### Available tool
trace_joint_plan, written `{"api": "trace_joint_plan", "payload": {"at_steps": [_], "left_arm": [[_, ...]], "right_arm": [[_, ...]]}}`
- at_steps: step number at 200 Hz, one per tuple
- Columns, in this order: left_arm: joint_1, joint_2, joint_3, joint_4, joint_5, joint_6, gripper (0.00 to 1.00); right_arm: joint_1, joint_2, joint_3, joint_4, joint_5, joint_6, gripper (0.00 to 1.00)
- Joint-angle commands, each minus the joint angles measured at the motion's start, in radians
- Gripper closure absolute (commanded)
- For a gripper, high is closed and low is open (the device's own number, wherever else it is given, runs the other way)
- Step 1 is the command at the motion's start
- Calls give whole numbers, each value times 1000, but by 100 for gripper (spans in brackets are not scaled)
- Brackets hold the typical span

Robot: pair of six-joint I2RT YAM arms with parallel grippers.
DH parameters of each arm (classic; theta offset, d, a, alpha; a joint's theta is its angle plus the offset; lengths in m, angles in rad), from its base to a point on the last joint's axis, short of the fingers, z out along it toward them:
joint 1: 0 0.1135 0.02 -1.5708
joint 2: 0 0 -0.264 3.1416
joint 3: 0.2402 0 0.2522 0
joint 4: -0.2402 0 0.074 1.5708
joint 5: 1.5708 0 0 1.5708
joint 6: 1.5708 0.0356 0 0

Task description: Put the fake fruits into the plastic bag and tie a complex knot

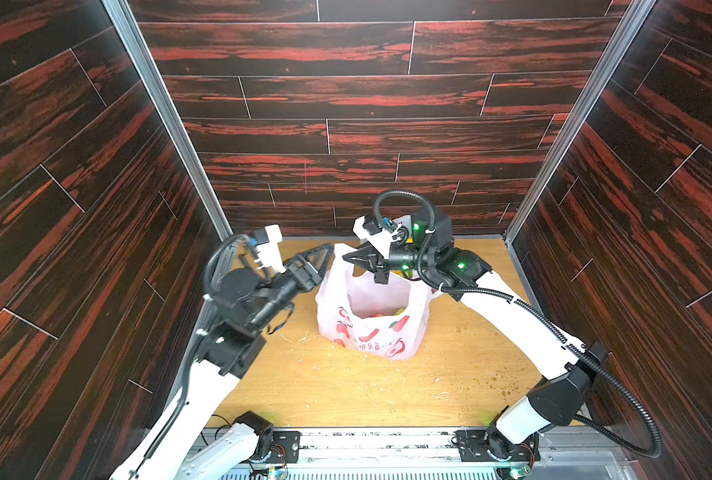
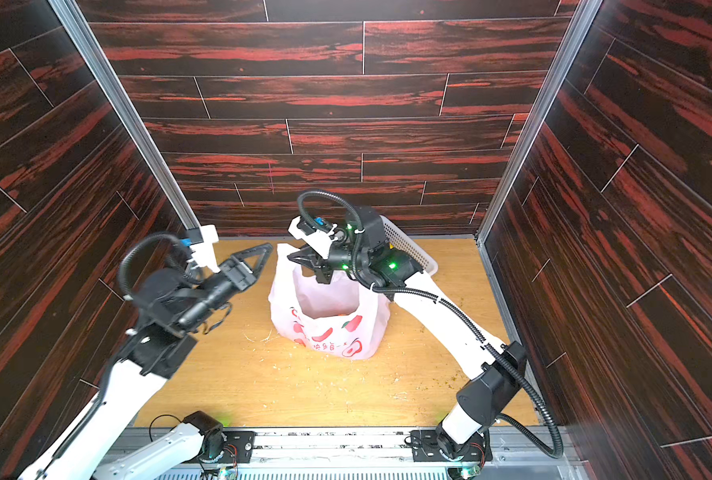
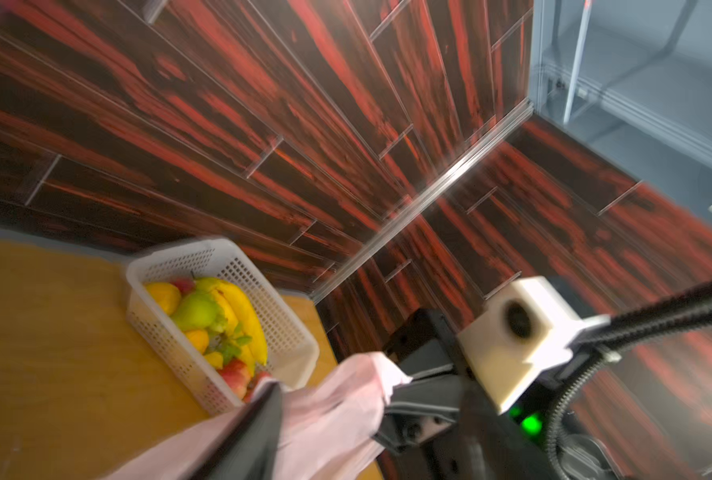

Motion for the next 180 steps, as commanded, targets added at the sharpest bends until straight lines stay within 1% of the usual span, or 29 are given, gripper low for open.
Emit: {"api": "trace_joint_plan", "payload": {"at_steps": [1,14,35,52,67,83,109,132,180], "left_arm": [[13,-60,10,-86,-19,238,14],[13,-67,-15,-70,61,352,10],[14,-71,-62,-82,189,548,7],[15,-67,-105,-92,201,670,5],[19,-53,-135,-73,218,735,3],[30,-33,-163,-19,275,768,3],[62,-13,-217,120,376,792,2],[95,21,-247,242,463,777,1],[113,155,-159,262,616,770,4]], "right_arm": [[-14,-60,-8,-13,-78,2,100],[-15,-59,2,-28,-97,-1,100],[-25,-59,10,-44,-129,3,100],[-29,-59,13,-52,-146,6,100],[-30,-60,16,-62,-160,5,100],[-32,-63,15,-65,-174,6,100],[-35,-65,16,-71,-194,8,100],[-36,-67,18,-80,-207,8,100],[-37,-68,27,-101,-218,1,100]]}}
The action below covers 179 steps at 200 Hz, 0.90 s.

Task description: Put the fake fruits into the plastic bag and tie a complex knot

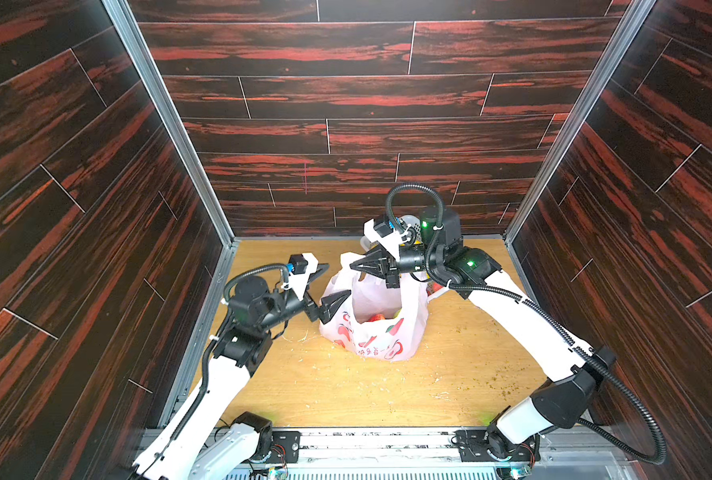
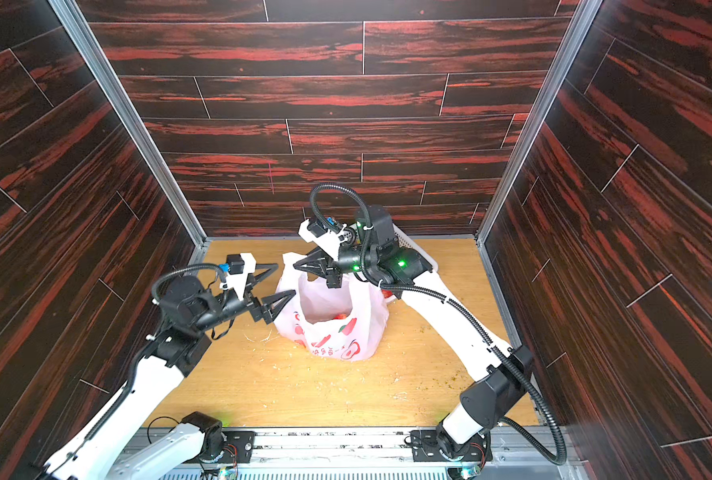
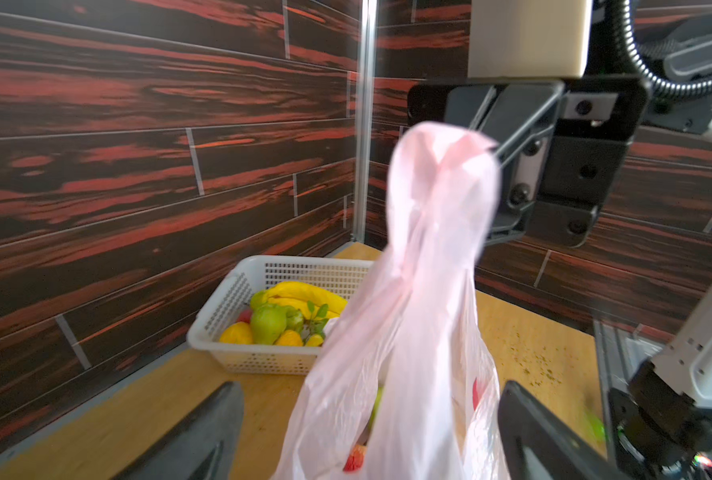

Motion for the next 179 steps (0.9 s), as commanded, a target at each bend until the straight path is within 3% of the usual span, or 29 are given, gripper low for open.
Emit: {"api": "trace_joint_plan", "payload": {"at_steps": [1,27,47,89,127,179], "left_arm": [[6,51,63,63,130,27,4],[6,129,110,96,188,-14,7],[6,189,119,196,245,-110,11],[-7,296,95,401,328,-303,27],[-25,297,29,470,344,-323,41],[-52,284,-12,433,347,-295,60]], "right_arm": [[-3,-46,29,-25,-36,-17,100],[-4,-43,30,-26,-55,-14,100],[-4,-45,29,-22,-66,-12,100],[-6,-60,25,10,-72,10,100],[-28,-92,-2,49,-73,38,100],[-57,-116,-22,69,-63,60,100]]}}
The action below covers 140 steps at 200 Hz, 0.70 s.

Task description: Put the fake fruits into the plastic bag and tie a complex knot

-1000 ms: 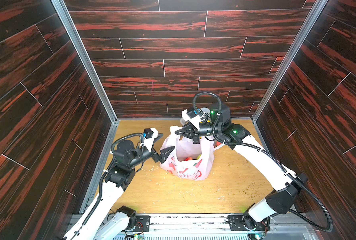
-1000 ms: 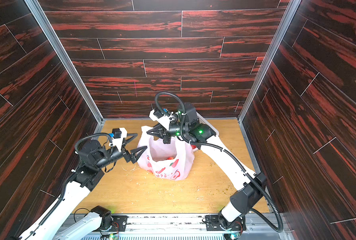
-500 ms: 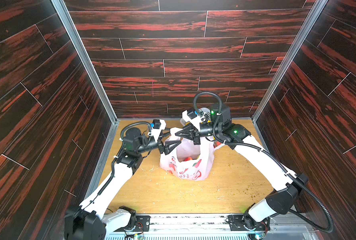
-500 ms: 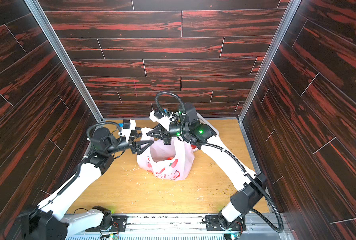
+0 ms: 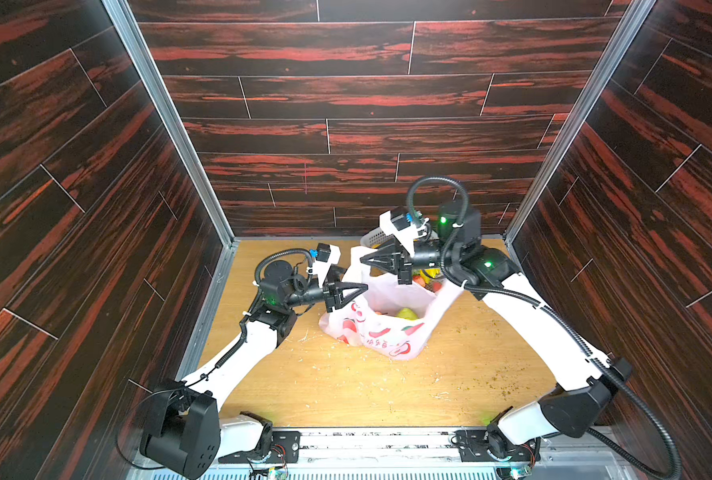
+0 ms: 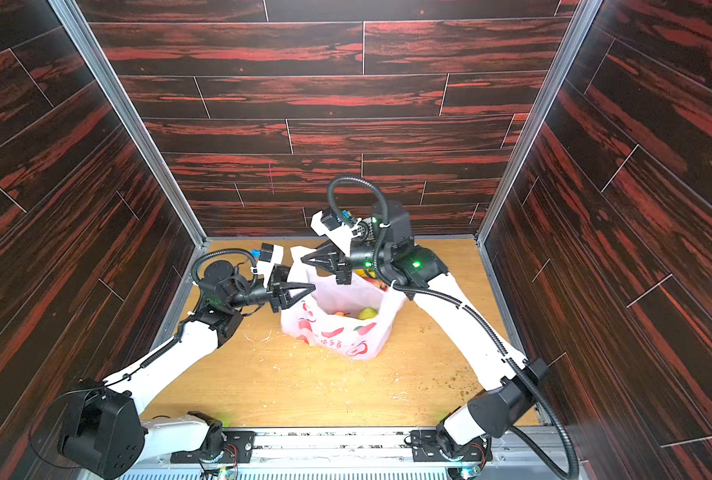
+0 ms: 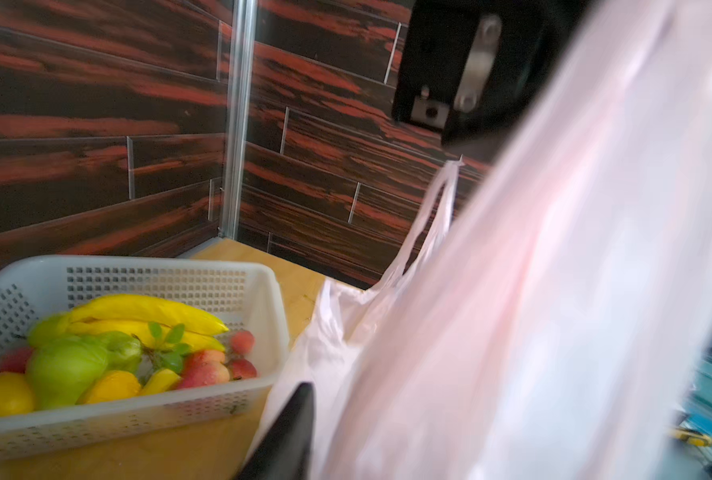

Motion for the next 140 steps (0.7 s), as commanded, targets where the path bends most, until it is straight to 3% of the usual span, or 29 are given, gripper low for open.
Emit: {"api": "trace_joint_plan", "payload": {"at_steps": [1,41,72,79,100,140], "left_arm": [[-12,-30,-19,17,22,8,60],[-21,-57,-55,15,-1,32,74],[-23,-66,-60,-6,-50,38,96],[-24,-69,-63,-7,-68,39,100],[-23,-81,-77,-21,-117,44,100],[-23,-89,-88,-31,-159,32,100]], "right_arm": [[-13,-46,-16,44,-22,13,100],[-21,-44,-25,41,-16,21,100],[-27,-46,-8,14,11,23,99],[-31,-49,-1,-1,21,21,92],[-59,-81,-4,-28,75,21,62],[-224,-261,-162,9,107,65,29]]}}
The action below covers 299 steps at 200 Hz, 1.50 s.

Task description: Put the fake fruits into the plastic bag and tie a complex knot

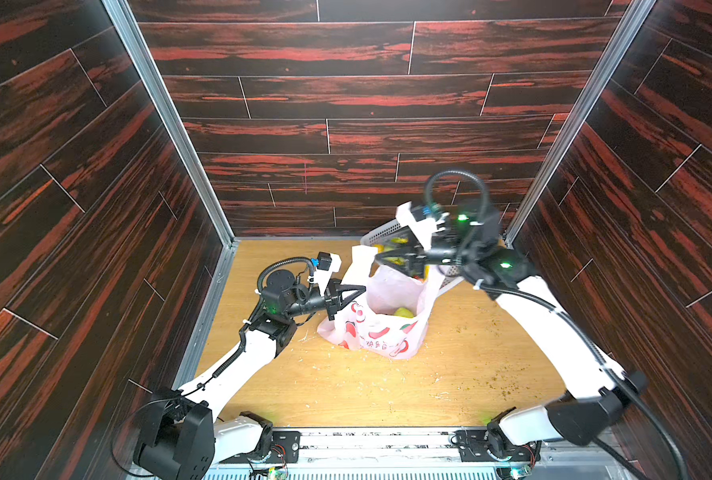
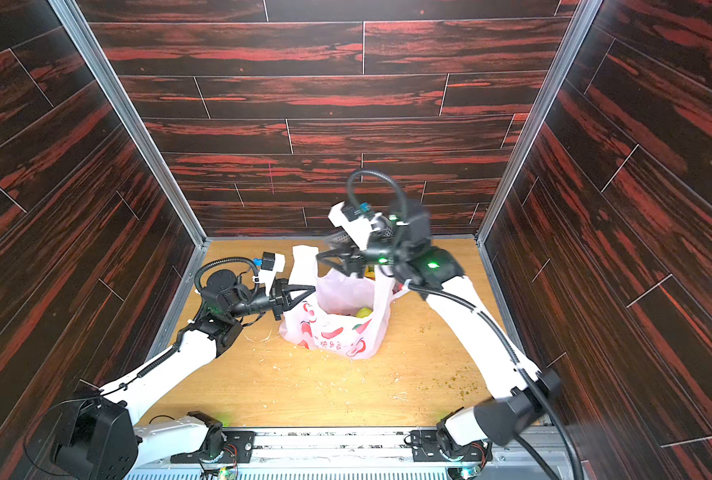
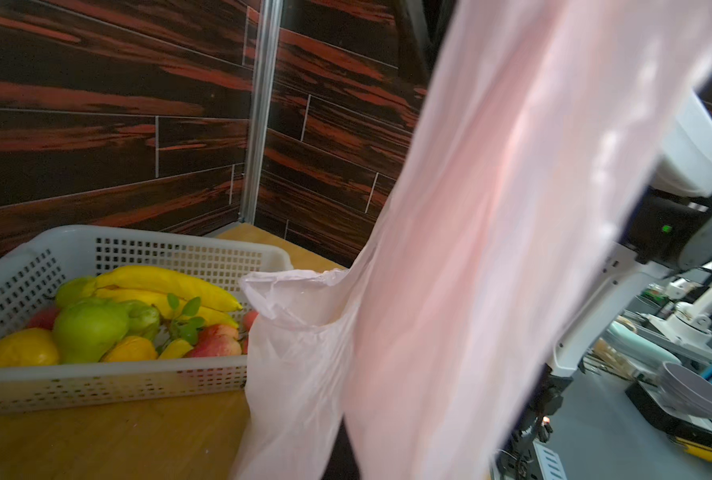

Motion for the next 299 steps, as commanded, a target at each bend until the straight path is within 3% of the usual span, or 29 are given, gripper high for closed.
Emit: {"api": "trace_joint_plan", "payload": {"at_steps": [1,29,62,75,110,166,299], "left_arm": [[-1,-32,-11,4,-40,4,100],[-1,-34,-13,-5,-51,2,100],[-1,-43,-14,-30,-60,10,100],[-1,-48,-14,-41,-65,17,100],[-1,-56,-12,-49,-69,19,100],[-1,-55,-11,-56,-72,19,100],[-1,-58,0,-71,-67,21,100]], "right_arm": [[-95,-159,-96,26,20,21,28],[-265,-343,-320,137,-1,69,11],[-468,-516,-608,340,-188,173,6],[-496,-558,-729,454,-266,187,6],[-500,-563,-1000,829,-302,241,6],[-497,-412,-1054,1075,-338,301,6],[-379,-173,-1025,1311,-316,366,6]]}}
